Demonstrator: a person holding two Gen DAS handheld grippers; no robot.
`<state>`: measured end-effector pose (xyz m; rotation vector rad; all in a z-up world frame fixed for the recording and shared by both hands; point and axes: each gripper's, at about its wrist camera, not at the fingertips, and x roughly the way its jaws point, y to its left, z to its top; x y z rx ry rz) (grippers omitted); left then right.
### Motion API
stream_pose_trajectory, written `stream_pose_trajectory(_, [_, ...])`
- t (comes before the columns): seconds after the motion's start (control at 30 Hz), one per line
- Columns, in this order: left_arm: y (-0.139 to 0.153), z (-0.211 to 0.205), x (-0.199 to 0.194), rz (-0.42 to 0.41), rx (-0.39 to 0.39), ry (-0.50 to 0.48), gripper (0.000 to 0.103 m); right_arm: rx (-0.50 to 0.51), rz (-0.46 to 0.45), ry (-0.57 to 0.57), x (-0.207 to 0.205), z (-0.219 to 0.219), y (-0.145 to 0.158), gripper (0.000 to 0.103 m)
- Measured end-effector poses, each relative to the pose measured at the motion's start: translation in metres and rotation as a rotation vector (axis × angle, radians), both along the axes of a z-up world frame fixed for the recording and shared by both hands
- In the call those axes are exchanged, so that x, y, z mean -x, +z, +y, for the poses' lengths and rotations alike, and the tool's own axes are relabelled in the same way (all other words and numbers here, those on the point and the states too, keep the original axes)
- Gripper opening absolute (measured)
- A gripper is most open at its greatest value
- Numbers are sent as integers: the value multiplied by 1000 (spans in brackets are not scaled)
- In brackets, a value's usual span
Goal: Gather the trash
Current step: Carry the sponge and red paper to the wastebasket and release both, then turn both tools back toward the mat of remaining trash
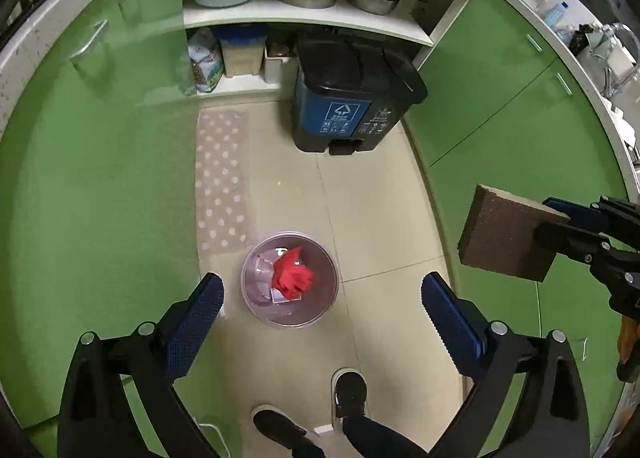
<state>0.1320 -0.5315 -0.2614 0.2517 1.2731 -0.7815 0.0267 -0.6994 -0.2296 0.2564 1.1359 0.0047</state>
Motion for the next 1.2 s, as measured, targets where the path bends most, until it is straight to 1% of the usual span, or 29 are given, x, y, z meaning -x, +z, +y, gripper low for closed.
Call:
stream_pose_trajectory(0.13, [-3,8,-3,-5,-4,28,96,-4,5,7,-4,3,-7,28])
stream_pose_trajectory(0.27, [1,19,-6,-16,1,51,96,-10,13,22,-10,11,-16,28])
stream_pose_trajectory(0.63, [38,52,-8,-80,50,106,96,-34,39,108,-45,42,-47,30])
stream_pose_trajectory(0.7, [41,56,-10,-89,56,115,96,-30,43,118,-52,46,-52,34])
stream_pose_trajectory(0.73, [42,58,-10,-92,58,119,96,-25,47,113,-56,47,-56,50])
stream_pose_trajectory(0.77, [42,59,-11,-93,59,123,96,-24,46,108,-58,47,-57,64])
stream_pose_trajectory(0.8, [41,58,-11,-93,59,126,96,-21,39,98,-59,46,-57,85])
stream_pose_trajectory(0.83, [40,59,-11,-91,58,129,96,-20,28,85,-59,45,-57,87])
stream_pose_trajectory(1.03, [35,57,-9,-78,44,125,96,-19,52,75,-60,42,-55,92])
stream_pose_trajectory(1.2, [44,53,1,-76,39,111,96,-12,52,48,-48,36,-38,93])
